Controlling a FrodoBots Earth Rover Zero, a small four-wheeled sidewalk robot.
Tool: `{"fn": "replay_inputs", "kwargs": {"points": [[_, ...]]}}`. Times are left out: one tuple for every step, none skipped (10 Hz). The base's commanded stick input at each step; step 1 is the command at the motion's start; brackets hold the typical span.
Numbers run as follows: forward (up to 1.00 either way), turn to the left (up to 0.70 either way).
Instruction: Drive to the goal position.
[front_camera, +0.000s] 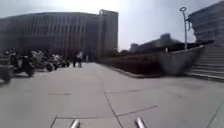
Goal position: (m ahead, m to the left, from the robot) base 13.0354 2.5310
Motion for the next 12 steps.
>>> {"fn": "replay_inputs", "kwargs": {"points": [[0.70,-0.10],[0.70,-0.07],[0.70,-0.04],[0.70,0.00],[0.70,0.01],[0.70,0.01],[0.70,0.01],[0.70,0.01],[0.70,0.01],[0.70,0.01],[0.70,0.01],[0.70,0.01]]}}
